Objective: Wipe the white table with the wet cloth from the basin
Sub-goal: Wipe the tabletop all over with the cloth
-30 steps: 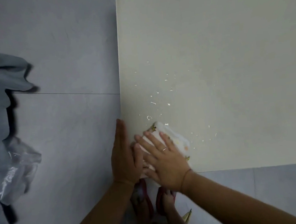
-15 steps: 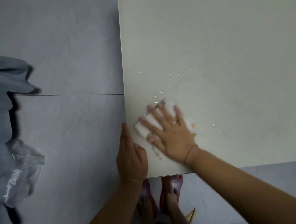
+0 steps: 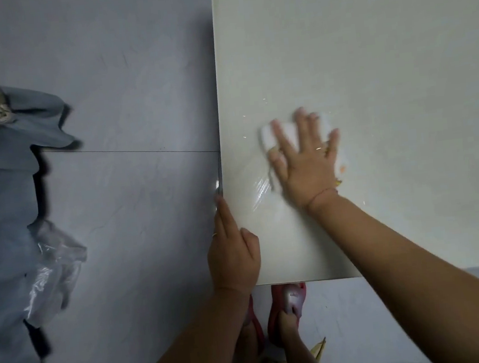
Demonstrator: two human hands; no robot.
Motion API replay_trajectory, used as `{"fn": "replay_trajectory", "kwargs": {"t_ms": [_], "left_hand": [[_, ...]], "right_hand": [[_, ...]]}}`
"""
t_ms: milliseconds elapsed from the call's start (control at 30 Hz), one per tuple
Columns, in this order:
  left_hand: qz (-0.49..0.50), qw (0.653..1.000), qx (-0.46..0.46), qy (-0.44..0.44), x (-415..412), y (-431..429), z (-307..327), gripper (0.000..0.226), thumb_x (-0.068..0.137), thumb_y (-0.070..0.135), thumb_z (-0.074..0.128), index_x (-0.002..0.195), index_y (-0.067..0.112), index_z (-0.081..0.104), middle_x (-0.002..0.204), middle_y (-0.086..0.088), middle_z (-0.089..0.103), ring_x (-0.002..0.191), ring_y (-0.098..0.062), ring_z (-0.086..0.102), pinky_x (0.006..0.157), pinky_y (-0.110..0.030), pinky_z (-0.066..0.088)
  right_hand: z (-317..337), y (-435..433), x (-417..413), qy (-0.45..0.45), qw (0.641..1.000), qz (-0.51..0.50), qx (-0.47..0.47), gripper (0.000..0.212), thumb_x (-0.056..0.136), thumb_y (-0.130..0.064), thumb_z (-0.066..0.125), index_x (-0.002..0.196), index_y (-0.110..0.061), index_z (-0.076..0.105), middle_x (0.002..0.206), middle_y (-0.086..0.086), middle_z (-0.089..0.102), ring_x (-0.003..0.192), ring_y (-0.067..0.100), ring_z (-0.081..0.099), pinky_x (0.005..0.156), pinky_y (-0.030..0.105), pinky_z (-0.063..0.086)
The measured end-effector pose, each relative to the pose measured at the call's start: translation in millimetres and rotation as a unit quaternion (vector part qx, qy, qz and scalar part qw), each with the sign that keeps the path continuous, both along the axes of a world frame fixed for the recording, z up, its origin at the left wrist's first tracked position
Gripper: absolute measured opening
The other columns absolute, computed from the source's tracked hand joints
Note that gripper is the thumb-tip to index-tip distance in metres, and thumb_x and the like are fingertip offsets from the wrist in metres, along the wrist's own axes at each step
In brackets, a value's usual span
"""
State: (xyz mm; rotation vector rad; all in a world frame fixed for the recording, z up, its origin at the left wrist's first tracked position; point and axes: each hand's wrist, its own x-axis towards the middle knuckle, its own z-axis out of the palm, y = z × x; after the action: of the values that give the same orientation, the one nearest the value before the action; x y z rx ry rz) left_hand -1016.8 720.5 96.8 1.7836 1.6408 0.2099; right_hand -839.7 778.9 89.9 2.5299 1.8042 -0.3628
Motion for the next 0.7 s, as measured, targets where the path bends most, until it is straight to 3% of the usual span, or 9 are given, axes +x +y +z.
{"fn": "replay_trajectory", "kwargs": {"t_ms": [67, 100, 200, 267, 333, 400, 500, 567, 700], "left_hand": [[-0.003, 1.0, -0.008, 0.009, 0.0, 0.4, 1.1, 0.066, 0.09, 0.026, 0.034, 0.15, 0.004, 0.017, 0.152, -0.017, 0.034, 0.09, -0.034, 0.067, 0.063, -0.03, 0.053], [-0.005, 1.0, -0.012, 0.01, 0.0, 0.8, 1.7, 0.067, 0.09, 0.029, 0.031, 0.15, 0.003, 0.018, 0.152, -0.018, 0.034, 0.089, -0.035, 0.066, 0.063, -0.032, 0.054], [-0.013, 1.0, -0.008, 0.001, 0.2, 2.9, 2.2, 0.067, 0.09, 0.027, 0.038, 0.149, 0.001, 0.02, 0.152, -0.018, 0.034, 0.1, -0.037, 0.065, 0.069, -0.037, 0.055], [-0.014, 1.0, -0.009, 0.008, 0.6, 4.0, 3.1, 0.068, 0.09, 0.027, 0.041, 0.15, 0.002, 0.02, 0.153, -0.017, 0.033, 0.104, -0.035, 0.065, 0.072, -0.035, 0.055], [-0.009, 1.0, -0.017, 0.019, 0.6, 3.6, 4.6, 0.067, 0.089, 0.029, 0.036, 0.149, 0.002, 0.022, 0.151, -0.019, 0.036, 0.094, -0.037, 0.066, 0.068, -0.037, 0.056], [-0.012, 1.0, -0.016, 0.022, 0.8, 3.0, 5.2, 0.07, 0.087, 0.033, 0.029, 0.149, 0.002, 0.02, 0.149, -0.02, 0.038, 0.085, -0.038, 0.066, 0.064, -0.039, 0.057], [-0.009, 0.999, -0.012, 0.036, 1.4, 3.5, 4.6, 0.073, 0.085, 0.035, 0.027, 0.15, 0.003, 0.017, 0.149, -0.02, 0.039, 0.082, -0.036, 0.065, 0.064, -0.037, 0.057], [-0.014, 0.999, -0.011, 0.038, 1.4, 2.8, 3.5, 0.072, 0.084, 0.033, 0.029, 0.148, -0.001, 0.023, 0.145, -0.022, 0.042, 0.082, -0.037, 0.066, 0.062, -0.037, 0.056], [-0.011, 0.999, -0.016, 0.049, 1.0, 3.8, 2.5, 0.071, 0.085, 0.033, 0.032, 0.149, 0.002, 0.022, 0.146, -0.021, 0.042, 0.087, -0.034, 0.067, 0.065, -0.035, 0.057]], "right_hand": [[-1.2, 13.2, -9.1, 0.015, 0.987, -0.162, 0.001, 0.055, 0.099, -0.047, 0.022, 0.15, -0.036, 0.006, 0.161, 0.007, -0.007, 0.146, 0.028, -0.011, 0.113, 0.058, -0.011], [-1.9, 16.1, -26.7, 0.005, 0.985, -0.172, -0.003, 0.057, 0.099, -0.046, 0.023, 0.151, -0.034, 0.004, 0.16, 0.008, -0.007, 0.146, 0.031, -0.011, 0.113, 0.059, -0.011], [-0.8, 7.4, -80.3, 0.01, 1.0, 0.02, -0.007, 0.058, 0.098, -0.046, 0.022, 0.151, -0.029, 0.006, 0.16, 0.008, -0.001, 0.146, 0.036, -0.007, 0.111, 0.058, -0.014], [2.6, 3.7, -74.1, 0.003, 0.988, 0.154, -0.003, 0.058, 0.096, -0.048, 0.02, 0.151, -0.028, 0.016, 0.16, 0.008, 0.01, 0.146, 0.035, 0.004, 0.114, 0.059, -0.005], [3.9, 11.3, -42.6, -0.001, 0.979, 0.206, 0.012, 0.057, 0.096, -0.048, 0.021, 0.149, -0.029, 0.023, 0.159, 0.006, 0.016, 0.146, 0.033, 0.011, 0.115, 0.057, 0.002], [0.8, 23.7, -9.6, -0.01, 0.99, 0.138, 0.006, 0.055, 0.097, -0.048, 0.02, 0.15, -0.033, 0.016, 0.16, 0.004, 0.009, 0.147, 0.029, 0.003, 0.115, 0.053, -0.006], [-6.5, 46.2, -4.7, 0.006, 0.994, -0.112, 0.009, 0.057, 0.098, -0.049, 0.019, 0.151, -0.034, 0.004, 0.161, 0.001, -0.003, 0.147, 0.026, -0.008, 0.115, 0.053, -0.012], [-6.2, 53.9, -38.5, 0.003, 0.987, -0.16, 0.0, 0.058, 0.098, -0.047, 0.017, 0.151, -0.03, 0.002, 0.161, 0.004, -0.004, 0.146, 0.03, -0.009, 0.114, 0.057, -0.01], [3.1, 43.2, -61.0, 0.02, 0.991, 0.134, -0.013, 0.059, 0.095, -0.049, 0.015, 0.151, -0.028, 0.012, 0.161, 0.004, 0.006, 0.147, 0.031, 0.001, 0.112, 0.054, -0.013]]}}
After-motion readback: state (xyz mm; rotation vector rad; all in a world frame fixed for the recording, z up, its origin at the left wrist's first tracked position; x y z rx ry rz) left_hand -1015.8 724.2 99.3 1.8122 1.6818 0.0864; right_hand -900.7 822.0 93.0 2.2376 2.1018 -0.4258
